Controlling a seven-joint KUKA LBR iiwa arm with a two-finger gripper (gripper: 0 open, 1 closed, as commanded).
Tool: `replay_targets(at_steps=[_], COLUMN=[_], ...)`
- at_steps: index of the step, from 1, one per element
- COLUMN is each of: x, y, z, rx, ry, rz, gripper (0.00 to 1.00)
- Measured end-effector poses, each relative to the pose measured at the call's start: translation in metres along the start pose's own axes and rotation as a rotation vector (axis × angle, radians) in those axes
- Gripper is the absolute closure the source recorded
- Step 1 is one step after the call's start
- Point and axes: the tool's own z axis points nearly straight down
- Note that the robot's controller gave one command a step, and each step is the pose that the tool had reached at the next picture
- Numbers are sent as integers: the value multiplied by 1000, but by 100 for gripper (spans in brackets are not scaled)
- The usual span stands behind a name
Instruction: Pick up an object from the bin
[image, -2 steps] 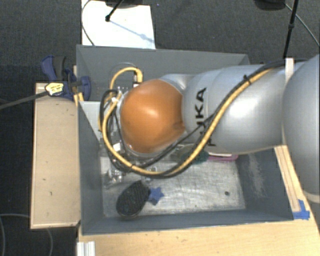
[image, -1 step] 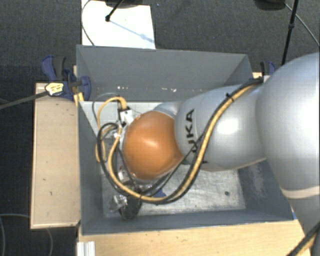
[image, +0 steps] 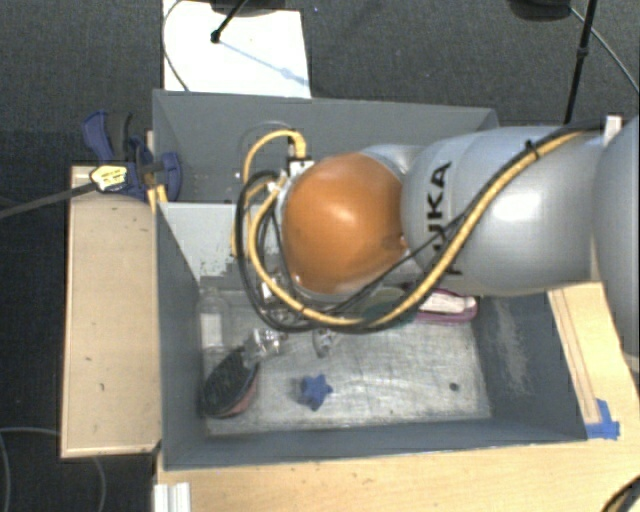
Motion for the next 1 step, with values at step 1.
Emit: replay_targets(at_steps=[1], x=[25], y=[45], z=[40], rx=[0], ry=[2], rz=[82], gripper=[0])
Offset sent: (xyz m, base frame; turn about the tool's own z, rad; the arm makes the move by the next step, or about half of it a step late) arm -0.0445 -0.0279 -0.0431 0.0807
